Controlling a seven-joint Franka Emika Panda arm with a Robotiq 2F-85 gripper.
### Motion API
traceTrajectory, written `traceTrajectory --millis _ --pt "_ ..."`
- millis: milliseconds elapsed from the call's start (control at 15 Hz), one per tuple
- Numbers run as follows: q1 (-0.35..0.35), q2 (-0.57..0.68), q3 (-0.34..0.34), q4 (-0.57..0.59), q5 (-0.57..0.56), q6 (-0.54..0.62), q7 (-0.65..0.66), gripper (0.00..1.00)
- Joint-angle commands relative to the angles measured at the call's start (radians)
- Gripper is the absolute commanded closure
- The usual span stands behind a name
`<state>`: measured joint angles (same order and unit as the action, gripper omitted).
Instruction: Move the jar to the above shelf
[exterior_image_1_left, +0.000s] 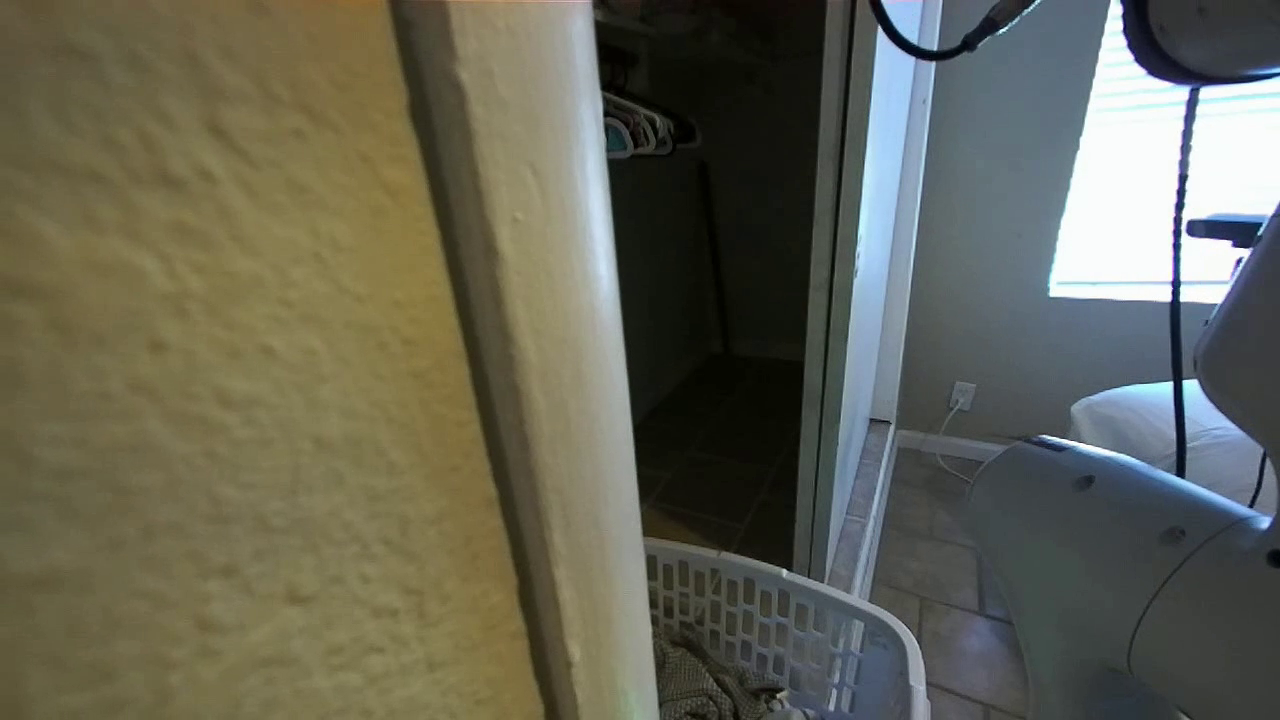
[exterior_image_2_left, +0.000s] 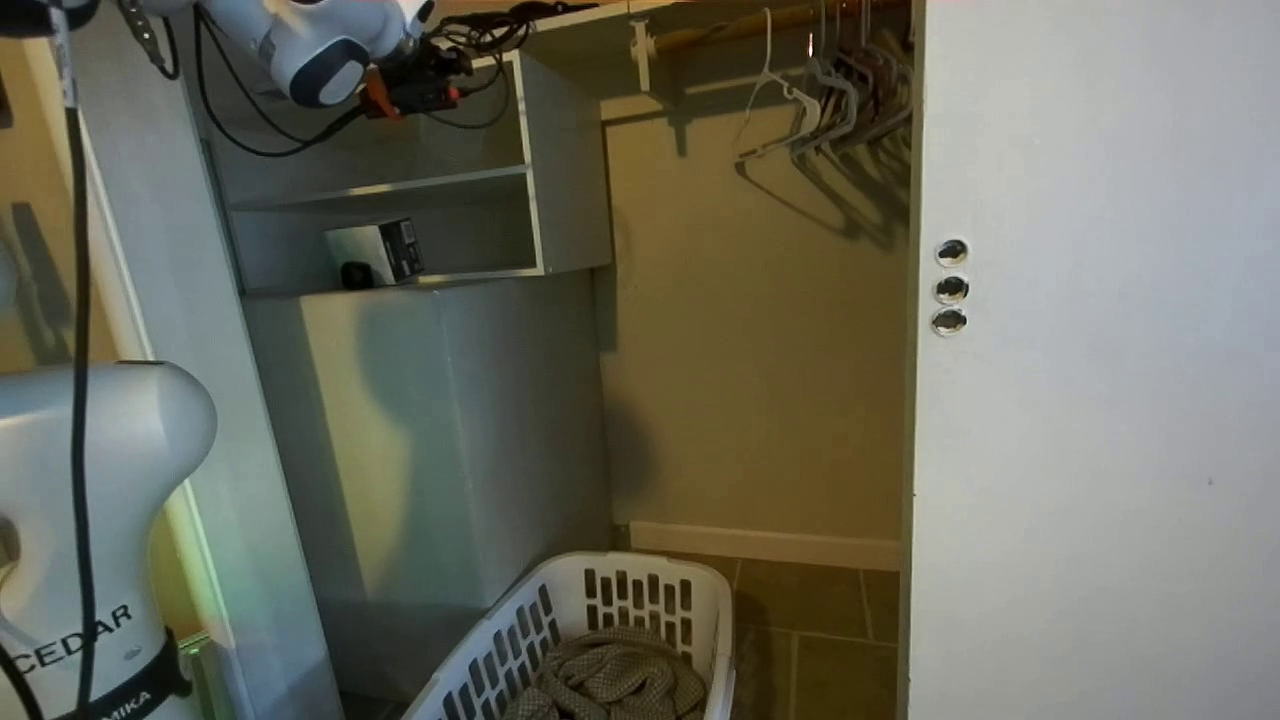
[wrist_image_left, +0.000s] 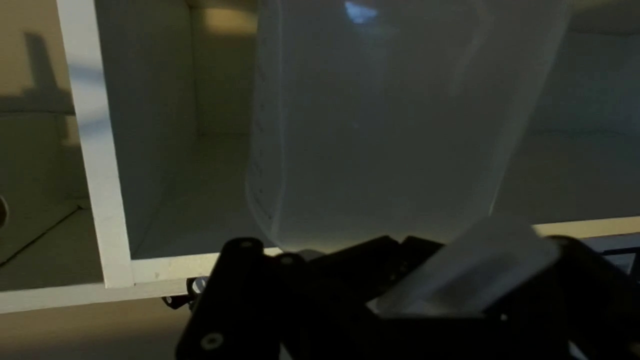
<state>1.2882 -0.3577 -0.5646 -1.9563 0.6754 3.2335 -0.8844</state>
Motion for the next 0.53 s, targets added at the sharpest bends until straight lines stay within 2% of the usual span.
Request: traceTrajectory --millis 0,467 --pt "0.141 0.012 -0.110 0.034 0.013 0.063 -0.038 1.00" --pt "0.321 0.011 -0.286 0.055 -0.025 0.114 -0.046 1.00"
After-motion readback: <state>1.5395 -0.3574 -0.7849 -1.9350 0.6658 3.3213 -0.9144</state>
